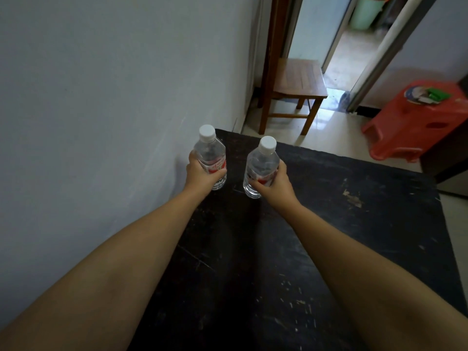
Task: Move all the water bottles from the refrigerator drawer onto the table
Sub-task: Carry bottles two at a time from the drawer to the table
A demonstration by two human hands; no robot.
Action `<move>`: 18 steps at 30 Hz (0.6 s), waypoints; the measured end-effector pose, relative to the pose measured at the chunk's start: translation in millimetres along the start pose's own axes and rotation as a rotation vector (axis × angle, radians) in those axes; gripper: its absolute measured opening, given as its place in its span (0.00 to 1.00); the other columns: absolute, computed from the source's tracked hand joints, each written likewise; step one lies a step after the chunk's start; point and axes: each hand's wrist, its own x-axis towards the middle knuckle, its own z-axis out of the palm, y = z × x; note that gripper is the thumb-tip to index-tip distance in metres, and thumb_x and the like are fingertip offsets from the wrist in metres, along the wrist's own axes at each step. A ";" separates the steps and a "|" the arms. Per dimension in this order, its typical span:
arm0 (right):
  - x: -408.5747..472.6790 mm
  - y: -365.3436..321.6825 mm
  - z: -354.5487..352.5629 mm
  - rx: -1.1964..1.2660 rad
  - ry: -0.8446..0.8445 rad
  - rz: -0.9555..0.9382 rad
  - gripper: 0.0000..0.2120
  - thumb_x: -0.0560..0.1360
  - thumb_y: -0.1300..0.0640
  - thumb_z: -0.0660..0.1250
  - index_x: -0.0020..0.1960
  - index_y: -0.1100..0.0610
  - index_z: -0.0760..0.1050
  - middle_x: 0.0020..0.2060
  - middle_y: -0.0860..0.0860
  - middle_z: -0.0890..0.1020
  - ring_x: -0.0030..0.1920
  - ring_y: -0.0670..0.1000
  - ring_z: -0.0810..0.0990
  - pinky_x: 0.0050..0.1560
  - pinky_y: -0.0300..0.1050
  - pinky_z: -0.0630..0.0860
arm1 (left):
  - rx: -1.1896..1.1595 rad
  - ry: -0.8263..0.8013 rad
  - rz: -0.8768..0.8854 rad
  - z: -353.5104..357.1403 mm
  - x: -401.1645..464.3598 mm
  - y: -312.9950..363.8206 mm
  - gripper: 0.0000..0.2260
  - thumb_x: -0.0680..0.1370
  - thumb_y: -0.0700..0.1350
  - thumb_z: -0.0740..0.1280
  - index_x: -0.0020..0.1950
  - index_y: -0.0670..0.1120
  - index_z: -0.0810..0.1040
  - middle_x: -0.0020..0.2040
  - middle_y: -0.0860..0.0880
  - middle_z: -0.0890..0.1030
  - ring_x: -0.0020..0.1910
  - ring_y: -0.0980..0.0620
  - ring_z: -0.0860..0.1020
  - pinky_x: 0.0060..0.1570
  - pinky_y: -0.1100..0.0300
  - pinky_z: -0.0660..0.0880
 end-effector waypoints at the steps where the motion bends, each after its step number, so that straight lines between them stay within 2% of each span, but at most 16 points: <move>1: -5.2 -0.9 -2.8 -0.008 0.004 0.017 0.46 0.70 0.56 0.75 0.77 0.48 0.49 0.73 0.53 0.64 0.73 0.56 0.65 0.71 0.58 0.65 | 0.009 -0.004 -0.001 -2.4 -5.7 0.2 0.41 0.70 0.41 0.75 0.75 0.46 0.54 0.71 0.45 0.68 0.70 0.46 0.68 0.70 0.50 0.66; 4: -14.0 -1.0 -11.8 -0.064 0.050 0.074 0.49 0.71 0.53 0.74 0.78 0.47 0.44 0.76 0.56 0.58 0.75 0.58 0.60 0.72 0.61 0.64 | 0.089 -0.004 -0.075 -6.1 -16.8 -3.6 0.45 0.72 0.45 0.74 0.78 0.48 0.47 0.75 0.44 0.60 0.74 0.44 0.62 0.70 0.49 0.62; 7: -32.9 -2.4 -22.9 -0.127 0.086 0.062 0.48 0.71 0.51 0.74 0.78 0.48 0.43 0.77 0.57 0.57 0.75 0.58 0.60 0.71 0.59 0.65 | 0.165 0.021 -0.144 -10.5 -38.9 -5.1 0.43 0.73 0.48 0.73 0.78 0.48 0.47 0.77 0.42 0.57 0.74 0.42 0.61 0.70 0.48 0.62; 10: -46.1 -1.6 -28.3 -0.261 0.051 0.079 0.46 0.72 0.51 0.73 0.78 0.50 0.46 0.76 0.57 0.58 0.74 0.59 0.62 0.69 0.57 0.67 | 0.213 0.012 -0.162 -12.6 -51.6 -9.3 0.37 0.73 0.51 0.71 0.77 0.47 0.56 0.74 0.43 0.64 0.71 0.43 0.67 0.68 0.49 0.66; 14: -74.2 5.4 -27.3 -0.630 -0.107 0.043 0.31 0.76 0.52 0.68 0.75 0.57 0.61 0.70 0.59 0.68 0.67 0.58 0.71 0.64 0.51 0.72 | 0.325 -0.072 -0.152 -9.2 -86.8 -16.0 0.21 0.76 0.51 0.68 0.66 0.44 0.72 0.59 0.44 0.79 0.57 0.46 0.78 0.57 0.55 0.73; 18: -109.6 9.8 -32.2 -0.871 -0.240 -0.074 0.23 0.78 0.52 0.65 0.71 0.56 0.67 0.65 0.56 0.70 0.61 0.56 0.75 0.59 0.50 0.75 | 0.409 -0.174 -0.131 -2.4 -139.6 -19.1 0.14 0.77 0.50 0.67 0.58 0.45 0.78 0.51 0.46 0.82 0.49 0.49 0.80 0.51 0.57 0.75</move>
